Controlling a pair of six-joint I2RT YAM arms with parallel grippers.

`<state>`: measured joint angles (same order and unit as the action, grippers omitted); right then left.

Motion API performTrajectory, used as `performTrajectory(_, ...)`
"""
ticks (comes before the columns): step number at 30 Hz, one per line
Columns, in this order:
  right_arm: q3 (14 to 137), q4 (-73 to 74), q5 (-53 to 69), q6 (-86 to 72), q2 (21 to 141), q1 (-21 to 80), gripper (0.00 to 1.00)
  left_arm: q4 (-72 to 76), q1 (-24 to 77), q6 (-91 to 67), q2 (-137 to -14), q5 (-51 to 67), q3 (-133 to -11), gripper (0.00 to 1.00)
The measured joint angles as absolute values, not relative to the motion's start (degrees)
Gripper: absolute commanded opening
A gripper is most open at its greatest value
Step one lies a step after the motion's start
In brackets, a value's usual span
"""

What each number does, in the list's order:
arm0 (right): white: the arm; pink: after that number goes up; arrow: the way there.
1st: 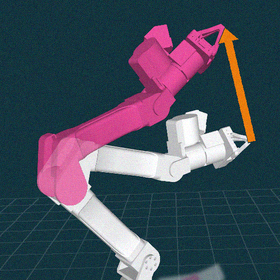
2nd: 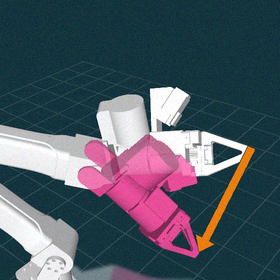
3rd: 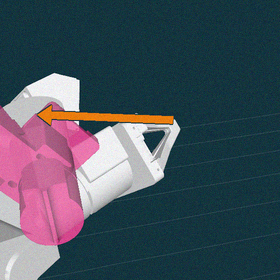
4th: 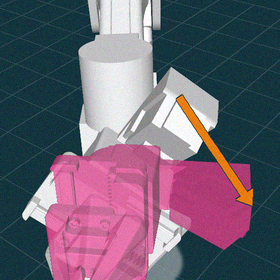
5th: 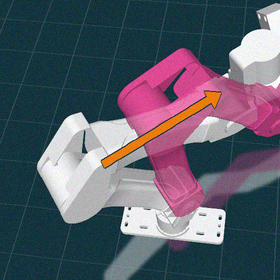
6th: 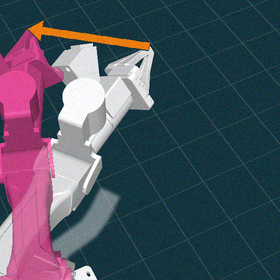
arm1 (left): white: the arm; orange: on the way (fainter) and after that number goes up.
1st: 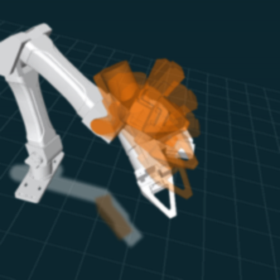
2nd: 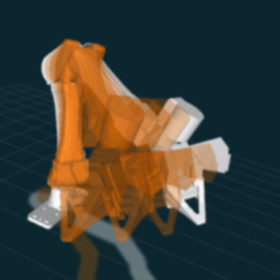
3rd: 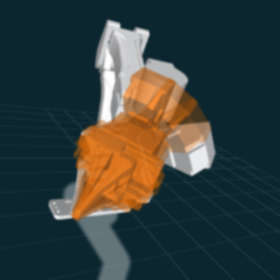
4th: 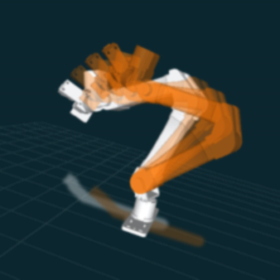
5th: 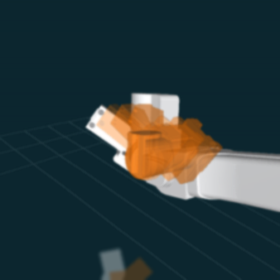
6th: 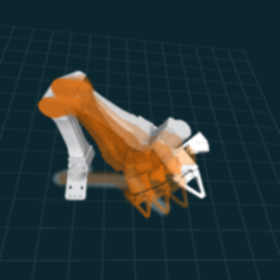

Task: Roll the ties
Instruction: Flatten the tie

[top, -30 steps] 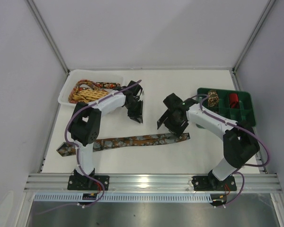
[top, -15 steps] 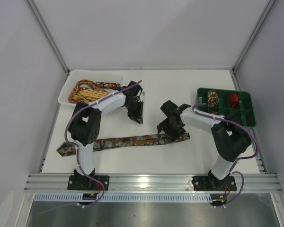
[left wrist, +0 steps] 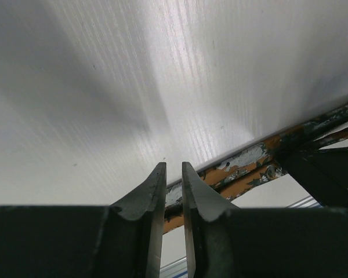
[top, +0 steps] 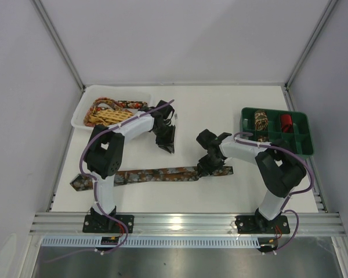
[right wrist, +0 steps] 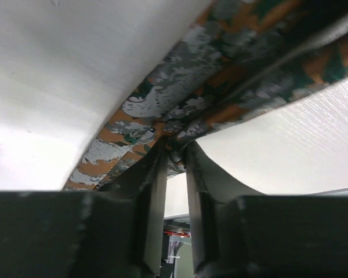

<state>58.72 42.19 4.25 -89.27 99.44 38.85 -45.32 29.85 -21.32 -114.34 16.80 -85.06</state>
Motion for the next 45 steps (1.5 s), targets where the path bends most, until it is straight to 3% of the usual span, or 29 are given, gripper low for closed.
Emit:
performTrajectory(3,58.8,42.1,4.2,-89.3,99.4,38.9,0.05,-45.3,29.8,-21.3,-114.3,16.8,-84.7,0.22)
performTrajectory(5,59.0,42.5,4.0,-89.3,99.4,38.9,0.05,-45.4,29.8,-21.3,-114.3,16.9,-84.6,0.22)
performTrajectory(28,68.3,47.7,2.2,-85.2,102.2,35.7,0.2,-46.5,29.8,-19.9,-114.4,17.3,-84.7,0.22)
performTrajectory(45,73.8,45.6,2.4,-83.5,107.1,33.4,0.26,-48.9,30.7,-17.9,-120.1,18.7,-87.5,0.07)
